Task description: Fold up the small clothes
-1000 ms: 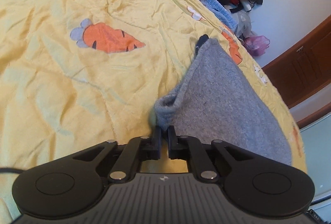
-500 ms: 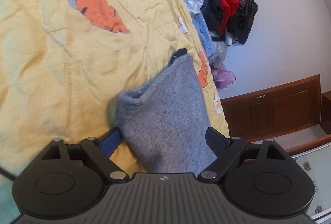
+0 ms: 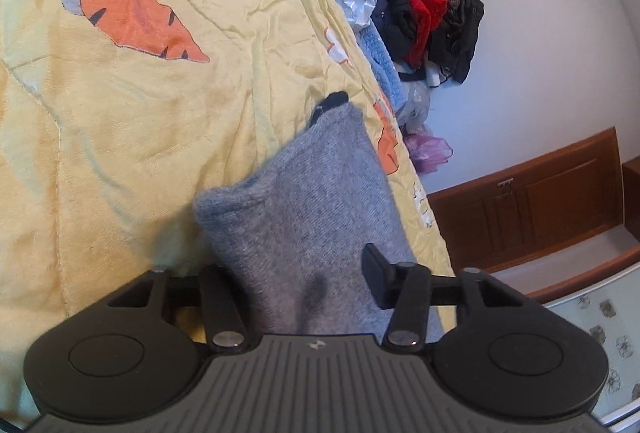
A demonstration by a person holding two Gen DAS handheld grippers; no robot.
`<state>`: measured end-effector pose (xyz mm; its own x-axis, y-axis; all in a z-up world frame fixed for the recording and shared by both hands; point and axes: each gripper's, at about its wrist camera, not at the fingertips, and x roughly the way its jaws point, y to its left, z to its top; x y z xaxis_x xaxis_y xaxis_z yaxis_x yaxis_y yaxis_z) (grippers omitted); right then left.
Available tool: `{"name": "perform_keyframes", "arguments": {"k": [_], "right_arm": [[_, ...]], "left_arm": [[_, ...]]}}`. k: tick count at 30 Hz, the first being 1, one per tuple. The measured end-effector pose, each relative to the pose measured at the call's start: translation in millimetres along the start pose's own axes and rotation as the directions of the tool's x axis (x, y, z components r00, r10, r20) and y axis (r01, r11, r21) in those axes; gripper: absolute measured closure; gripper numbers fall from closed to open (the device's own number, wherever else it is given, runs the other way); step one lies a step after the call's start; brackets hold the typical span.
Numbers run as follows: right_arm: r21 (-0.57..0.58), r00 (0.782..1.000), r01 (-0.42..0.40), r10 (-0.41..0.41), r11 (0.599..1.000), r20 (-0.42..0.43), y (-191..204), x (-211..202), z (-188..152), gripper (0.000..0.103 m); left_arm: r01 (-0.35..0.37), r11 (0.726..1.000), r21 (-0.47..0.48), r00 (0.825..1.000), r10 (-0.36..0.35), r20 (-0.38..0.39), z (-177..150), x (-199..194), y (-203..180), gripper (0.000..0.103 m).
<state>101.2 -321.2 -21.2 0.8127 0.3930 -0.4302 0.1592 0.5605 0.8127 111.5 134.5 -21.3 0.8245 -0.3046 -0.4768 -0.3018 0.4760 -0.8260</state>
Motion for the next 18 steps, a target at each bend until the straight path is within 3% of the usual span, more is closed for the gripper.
{"name": "perform_keyframes", "arguments": {"k": [1,2,3,5,9,15,18], "right_arm": [[-0.015,1.000,0.020,-0.020,1.000,-0.016,0,5,-2,0.050],[-0.022,0.998,0.040,-0.041,0.999,-0.040,-1,10,-3,0.076],[-0.017,0.996,0.050,-0.051,0.999,-0.067,-6,15,-4,0.086],[0.003,0.997,0.024,-0.023,1.000,-0.071,-14,16,-5,0.090],[-0.009,0.997,0.017,-0.017,1.000,-0.081,-6,10,3,0.087],[-0.036,0.989,-0.094,0.089,0.995,-0.116,12,-38,18,0.088],[-0.055,0.980,-0.129,0.119,0.990,-0.161,7,-73,13,0.088]], "left_arm": [[-0.003,1.000,-0.002,1.000,0.003,-0.003,0,0,3,0.067],[-0.010,1.000,-0.006,1.000,0.010,-0.011,1,0,7,0.080],[-0.025,1.000,-0.014,0.999,0.025,-0.024,2,2,11,0.097],[-0.022,0.999,-0.034,0.999,0.020,-0.039,3,2,19,0.098],[-0.051,0.999,0.001,0.998,0.051,-0.032,4,-8,3,0.098],[0.059,0.996,0.061,0.997,-0.056,-0.044,2,-60,-22,0.099],[0.068,0.993,0.092,0.995,-0.062,-0.075,-8,-94,-17,0.099]]}}
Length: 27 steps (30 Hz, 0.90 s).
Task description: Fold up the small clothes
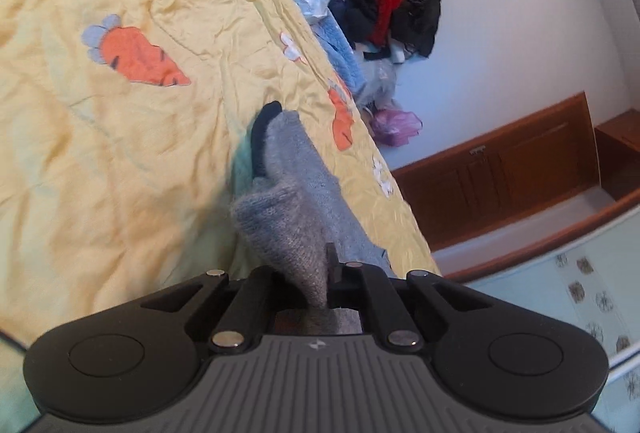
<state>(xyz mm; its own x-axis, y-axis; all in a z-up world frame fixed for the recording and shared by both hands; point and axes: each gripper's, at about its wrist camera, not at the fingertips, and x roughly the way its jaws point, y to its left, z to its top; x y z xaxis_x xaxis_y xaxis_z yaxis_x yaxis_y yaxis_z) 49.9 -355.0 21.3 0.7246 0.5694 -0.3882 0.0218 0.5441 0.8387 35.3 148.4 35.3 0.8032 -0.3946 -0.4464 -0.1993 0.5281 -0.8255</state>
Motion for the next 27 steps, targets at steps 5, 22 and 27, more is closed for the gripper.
{"name": "perform_keyframes", "arguments": {"k": [5,22,27], "right_arm": [[-0.024,0.993,0.010,-0.012,1.000,-0.116,-7,-51,-45,0.088],[-0.305,0.984,0.168,-0.179,0.937,-0.011,3,-47,51,0.044],[-0.372,0.951,0.250,-0.298,0.894,-0.076,-2,49,78,0.044]], "left_arm": [[-0.092,0.995,0.027,0.991,0.095,-0.096,-36,-50,32,0.098],[-0.339,0.772,0.537,0.940,0.299,0.164,49,10,-30,0.032],[-0.285,0.752,0.595,0.943,0.332,0.031,52,97,-42,0.032]]}}
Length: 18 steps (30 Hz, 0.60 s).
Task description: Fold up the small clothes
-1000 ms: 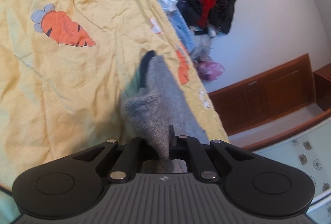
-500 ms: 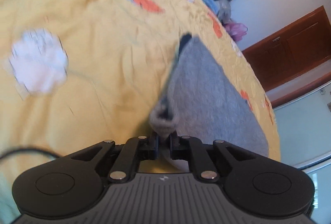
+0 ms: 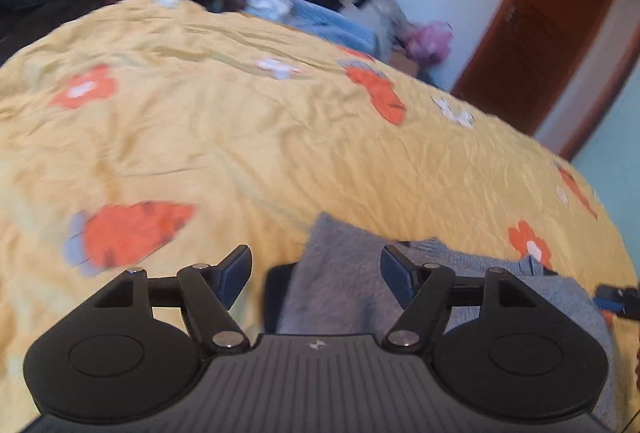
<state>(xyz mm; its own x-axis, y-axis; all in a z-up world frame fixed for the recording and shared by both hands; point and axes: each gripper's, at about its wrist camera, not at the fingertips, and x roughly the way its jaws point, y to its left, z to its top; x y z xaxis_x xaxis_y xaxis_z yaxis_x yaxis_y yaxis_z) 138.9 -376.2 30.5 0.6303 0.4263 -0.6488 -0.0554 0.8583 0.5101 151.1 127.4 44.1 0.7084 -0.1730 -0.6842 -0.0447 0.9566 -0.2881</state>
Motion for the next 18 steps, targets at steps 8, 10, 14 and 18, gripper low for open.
{"name": "perform_keyframes", "arguments": {"k": [8,10,14,18], "right_arm": [[-0.059,0.996,-0.060,0.056,0.996,-0.072,16,42,8,0.043],[-0.078,0.991,-0.098,0.090,0.992,-0.101,18,44,8,0.084],[-0.098,0.993,-0.113,0.108,0.989,-0.056,21,34,11,0.084],[-0.054,0.987,-0.154,0.157,0.987,0.046,18,13,20,0.085]], "left_arm": [[0.044,0.994,0.104,0.991,-0.030,-0.134,2,47,-16,0.068],[0.067,0.991,0.118,0.991,-0.052,-0.126,2,46,-17,0.090],[0.054,0.991,0.125,0.997,-0.047,-0.057,8,36,-21,0.095],[0.023,0.989,0.143,1.000,-0.025,0.015,20,25,-22,0.095]]}}
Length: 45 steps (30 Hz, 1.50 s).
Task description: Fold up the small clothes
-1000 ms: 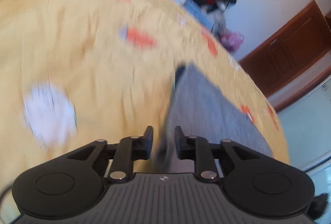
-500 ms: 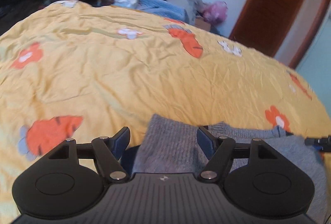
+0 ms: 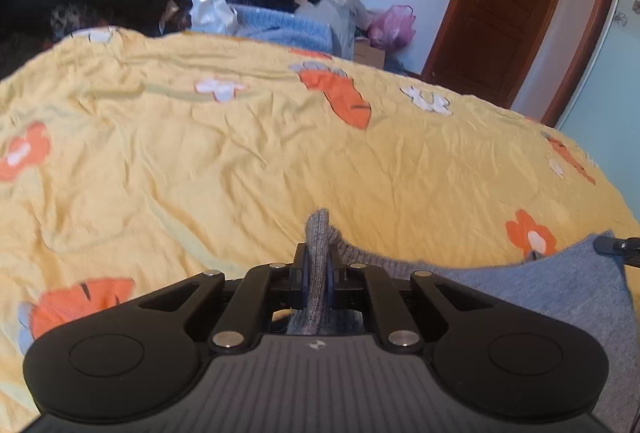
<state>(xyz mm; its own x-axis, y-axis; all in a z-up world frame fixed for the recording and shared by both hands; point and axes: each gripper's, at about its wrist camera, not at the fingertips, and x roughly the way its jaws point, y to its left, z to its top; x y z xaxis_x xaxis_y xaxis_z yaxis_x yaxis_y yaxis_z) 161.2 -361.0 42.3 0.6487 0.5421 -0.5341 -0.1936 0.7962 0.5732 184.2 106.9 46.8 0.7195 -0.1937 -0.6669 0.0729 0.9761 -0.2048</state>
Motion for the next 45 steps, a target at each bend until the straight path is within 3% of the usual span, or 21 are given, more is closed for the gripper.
{"name": "perform_keyframes", "arguments": {"k": [3,6,9,10,12,13,15,16,19,22,24,29,32,33,34,35,38,39,43,45], "right_arm": [[0.037,0.999,0.045,-0.046,0.998,0.018,-11,12,2,0.085],[0.060,0.996,0.081,-0.079,0.995,-0.038,-17,35,-10,0.084],[0.043,0.992,0.119,-0.117,0.992,-0.047,-7,33,-16,0.072],[0.033,0.991,0.134,-0.133,0.990,-0.024,-4,25,-15,0.063],[0.010,0.975,0.203,-0.203,0.979,0.089,9,0,-13,0.059],[0.000,0.966,0.215,-0.212,0.977,0.145,17,-12,-13,0.059],[-0.021,0.966,0.180,-0.173,0.983,0.193,38,-23,-16,0.059],[-0.061,0.970,0.170,-0.157,0.983,0.184,50,-19,-19,0.058],[-0.238,0.970,0.232,-0.206,0.943,0.129,81,16,-38,0.056],[-0.258,0.951,0.309,-0.303,0.915,0.062,68,49,-52,0.057],[-0.256,0.950,0.308,-0.282,0.916,0.134,51,42,-62,0.058],[-0.085,0.962,0.232,-0.217,0.969,0.164,15,23,-55,0.063],[-0.144,0.954,0.280,-0.259,0.949,0.150,25,29,-54,0.062],[-0.178,0.945,0.316,-0.293,0.932,0.144,34,28,-55,0.062],[-0.189,0.934,0.350,-0.325,0.918,0.151,44,22,-58,0.057],[-0.177,0.929,0.355,-0.325,0.918,0.177,54,11,-63,0.051],[-0.191,0.953,0.245,-0.199,0.951,0.230,79,-24,-84,0.038],[-0.201,0.954,0.245,-0.199,0.948,0.225,85,-27,-91,0.032],[-0.303,0.939,0.337,-0.294,0.891,0.181,89,-15,-117,0.035],[-0.315,0.939,0.337,-0.293,0.888,0.179,77,-13,-124,0.037]], "left_arm": [[-0.076,0.997,0.005,0.994,0.076,-0.075,-5,31,6,0.095],[-0.117,0.993,0.035,0.992,0.119,-0.052,-12,32,0,0.092],[-0.186,0.976,0.112,0.982,0.186,0.012,-14,12,-13,0.091],[-0.233,0.963,0.133,0.972,0.228,0.053,-16,1,-17,0.091],[-0.281,0.953,0.116,0.953,0.263,0.147,-18,-25,-24,0.083],[-0.258,0.961,0.095,0.953,0.238,0.186,-20,-37,-28,0.071],[-0.206,0.974,0.093,0.959,0.183,0.217,-23,-44,-46,0.029],[-0.191,0.975,0.109,0.963,0.165,0.214,-26,-40,-58,0.023],[-0.161,0.970,0.180,0.980,0.136,0.144,-38,-8,-85,0.023],[-0.214,0.964,0.160,0.977,0.211,0.035,-52,27,-72,0.021],[-0.164,0.979,0.123,0.986,0.158,0.060,-57,22,-55,0.019],[-0.182,0.976,0.117,0.983,0.176,0.061,-54,27,-51,0.012],[-0.212,0.969,0.124,0.977,0.205,0.067,-54,23,-55,0.012],[-0.255,0.959,0.123,0.966,0.247,0.081,-55,15,-59,0.013],[-0.297,0.947,0.121,0.953,0.286,0.100,-57,4,-63,0.013],[-0.294,0.949,0.117,0.952,0.280,0.119,-61,-10,-68,0.013],[-0.189,0.978,0.092,0.974,0.175,0.142,-77,-44,-82,0.013],[-0.172,0.980,0.103,0.978,0.158,0.137,-83,-48,-88,0.013],[-0.203,0.966,0.161,0.978,0.192,0.080,-109,-36,-94,0.012],[-0.162,0.977,0.139,0.984,0.148,0.102,-118,-37,-80,0.011]]}}
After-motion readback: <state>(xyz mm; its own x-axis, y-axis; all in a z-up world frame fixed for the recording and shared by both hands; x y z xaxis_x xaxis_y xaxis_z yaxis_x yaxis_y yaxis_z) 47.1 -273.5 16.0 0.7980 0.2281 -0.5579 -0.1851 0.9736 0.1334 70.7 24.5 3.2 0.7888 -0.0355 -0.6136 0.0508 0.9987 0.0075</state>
